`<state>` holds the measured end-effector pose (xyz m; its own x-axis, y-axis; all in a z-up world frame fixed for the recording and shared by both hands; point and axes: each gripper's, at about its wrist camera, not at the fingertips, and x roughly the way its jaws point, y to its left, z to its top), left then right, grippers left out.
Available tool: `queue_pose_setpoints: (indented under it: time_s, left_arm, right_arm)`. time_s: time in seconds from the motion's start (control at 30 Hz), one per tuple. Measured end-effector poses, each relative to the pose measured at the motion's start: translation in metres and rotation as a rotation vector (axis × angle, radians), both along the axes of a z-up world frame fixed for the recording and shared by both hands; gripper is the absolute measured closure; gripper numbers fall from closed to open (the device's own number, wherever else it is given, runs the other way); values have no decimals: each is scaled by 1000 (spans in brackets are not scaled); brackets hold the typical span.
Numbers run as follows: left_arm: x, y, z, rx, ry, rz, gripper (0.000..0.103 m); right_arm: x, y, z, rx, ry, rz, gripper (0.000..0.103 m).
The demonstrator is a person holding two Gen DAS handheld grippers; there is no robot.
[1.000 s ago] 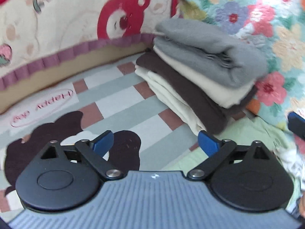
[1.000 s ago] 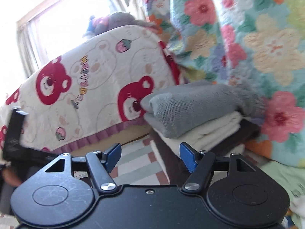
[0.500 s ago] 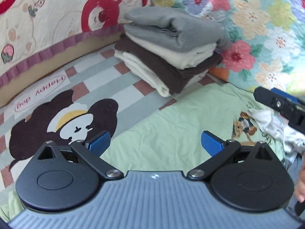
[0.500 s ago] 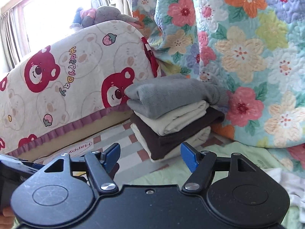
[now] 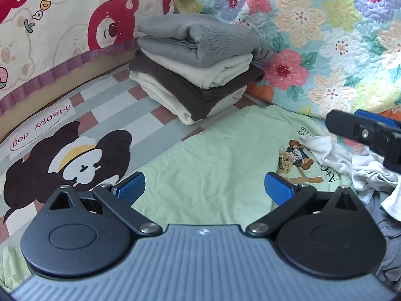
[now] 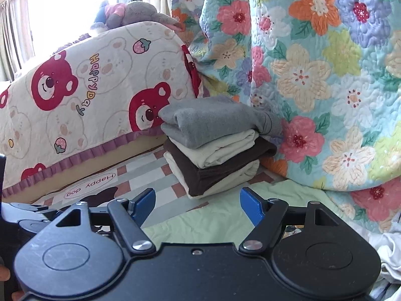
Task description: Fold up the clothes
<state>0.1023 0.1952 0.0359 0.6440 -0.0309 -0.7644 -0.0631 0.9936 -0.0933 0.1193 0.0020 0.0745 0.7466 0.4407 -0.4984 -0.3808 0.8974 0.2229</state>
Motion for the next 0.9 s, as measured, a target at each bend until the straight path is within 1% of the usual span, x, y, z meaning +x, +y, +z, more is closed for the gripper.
queue_pose_setpoints:
  time_s: [0.27,0.4,0.57,0.8,0.9]
  left_arm:
    - [7,-12,-5,-4,24,-27,0]
    - [14,-18,-3,6,20,-42,0]
    - [17,-21,-3,-7,14,-43,0]
    - [14,-24,-5,-21,17,-60,0]
    - [13,-26,-5,-19,15,-63,0]
  right_arm:
    - [-4,7,-1,-74,-20,0,24]
    - [-5,7,0,-79,-71,-30,24]
    - [3,4,-3,-42,-35,-31,24]
    - [9,5,-8,-73,-9,-39,24]
    - [10,4,-8,-64,-4,-38,23]
